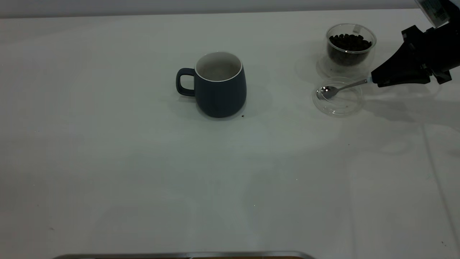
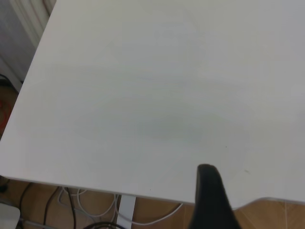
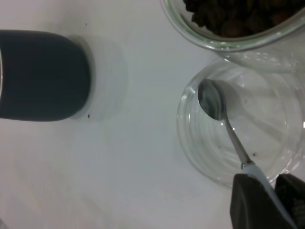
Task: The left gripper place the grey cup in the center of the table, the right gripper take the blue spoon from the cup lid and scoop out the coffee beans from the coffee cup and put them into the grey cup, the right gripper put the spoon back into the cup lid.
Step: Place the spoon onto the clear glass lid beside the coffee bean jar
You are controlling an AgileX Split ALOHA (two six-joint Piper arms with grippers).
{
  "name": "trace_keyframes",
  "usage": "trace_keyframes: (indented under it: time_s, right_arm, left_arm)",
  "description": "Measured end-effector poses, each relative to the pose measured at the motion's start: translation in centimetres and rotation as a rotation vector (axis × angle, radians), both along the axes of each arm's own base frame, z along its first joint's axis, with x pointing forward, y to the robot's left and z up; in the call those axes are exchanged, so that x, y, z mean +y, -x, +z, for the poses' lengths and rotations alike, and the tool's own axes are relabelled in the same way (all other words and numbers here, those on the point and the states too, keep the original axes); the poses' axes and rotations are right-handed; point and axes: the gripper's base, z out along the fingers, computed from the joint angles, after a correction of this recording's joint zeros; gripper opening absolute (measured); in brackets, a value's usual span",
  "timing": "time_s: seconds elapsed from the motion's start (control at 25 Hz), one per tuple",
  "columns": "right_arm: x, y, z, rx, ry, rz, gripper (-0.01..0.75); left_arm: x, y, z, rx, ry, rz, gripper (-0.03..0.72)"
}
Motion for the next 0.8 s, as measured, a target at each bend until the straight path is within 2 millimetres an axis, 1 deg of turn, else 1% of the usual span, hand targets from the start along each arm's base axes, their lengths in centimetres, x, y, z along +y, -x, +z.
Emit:
trace_keyframes:
  time_s: [0.44,0.6,0.72,0.8]
  right_arm:
    - [0.3,0.4,-2.0,0.04,-0.043,-0.006,0.125]
    - [0.3,0.4,-2.1,0.043,-0.044,-0.012,0.15]
    - [0.1,0.5,-2.4,0.044,-0.019,-0.017,0.212]
    - [0.0,0.5,-2.7,0.046,0.004,-0.012,0.283]
  left_arm:
    - [0.0,0.0,0.0,0.0,0.0,0.0,0.555]
    - [0.0,0.0,0.0,0.0,0.0,0.0,0.555]
    - [0.0,0.0,0.0,0.0,0.0,0.0,0.555]
    - [0.0,0.0,0.0,0.0,0.0,0.0,0.555]
